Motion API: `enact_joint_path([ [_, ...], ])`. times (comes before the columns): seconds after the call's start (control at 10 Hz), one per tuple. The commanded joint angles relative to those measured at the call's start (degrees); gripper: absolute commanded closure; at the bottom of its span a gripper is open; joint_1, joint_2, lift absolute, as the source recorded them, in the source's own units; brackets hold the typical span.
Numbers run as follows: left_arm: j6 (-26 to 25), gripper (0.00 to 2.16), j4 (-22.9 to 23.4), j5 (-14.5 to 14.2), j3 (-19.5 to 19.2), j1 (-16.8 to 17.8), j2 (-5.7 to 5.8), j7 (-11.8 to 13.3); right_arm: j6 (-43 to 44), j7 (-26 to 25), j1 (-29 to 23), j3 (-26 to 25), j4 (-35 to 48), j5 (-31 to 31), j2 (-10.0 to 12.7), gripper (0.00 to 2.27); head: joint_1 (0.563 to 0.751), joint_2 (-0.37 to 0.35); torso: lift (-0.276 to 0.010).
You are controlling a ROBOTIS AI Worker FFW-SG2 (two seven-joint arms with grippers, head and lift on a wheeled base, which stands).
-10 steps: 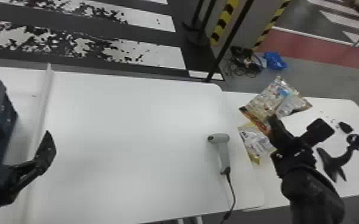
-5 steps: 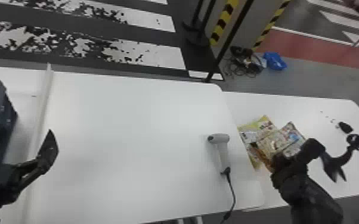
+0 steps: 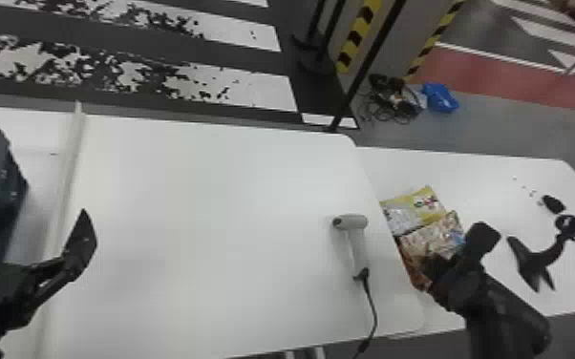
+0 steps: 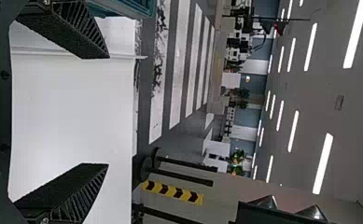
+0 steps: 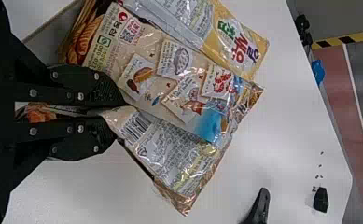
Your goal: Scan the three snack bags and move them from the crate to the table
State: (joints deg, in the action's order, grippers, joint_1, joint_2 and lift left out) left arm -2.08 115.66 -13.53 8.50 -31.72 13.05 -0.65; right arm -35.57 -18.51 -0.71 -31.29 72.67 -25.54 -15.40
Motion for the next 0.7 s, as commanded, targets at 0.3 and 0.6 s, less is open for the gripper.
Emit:
enact_joint_path([
  [0.3, 0.0, 0.04, 0.1, 0.3, 0.6, -0.1, -0.04, -0.1, -2.2, -2.5, -4.8, 2.6, 10.6, 5.9, 0.1, 0.05, 0.695, -0.35, -0.062],
  [0.6, 0.2, 0.04, 0.1, 0.5, 0.7, 0.0, -0.22, -0.1, -3.9, -2.9, -9.2, 4.3, 20.1, 6.0, 0.6, 0.05, 0.695, -0.35, -0.062],
])
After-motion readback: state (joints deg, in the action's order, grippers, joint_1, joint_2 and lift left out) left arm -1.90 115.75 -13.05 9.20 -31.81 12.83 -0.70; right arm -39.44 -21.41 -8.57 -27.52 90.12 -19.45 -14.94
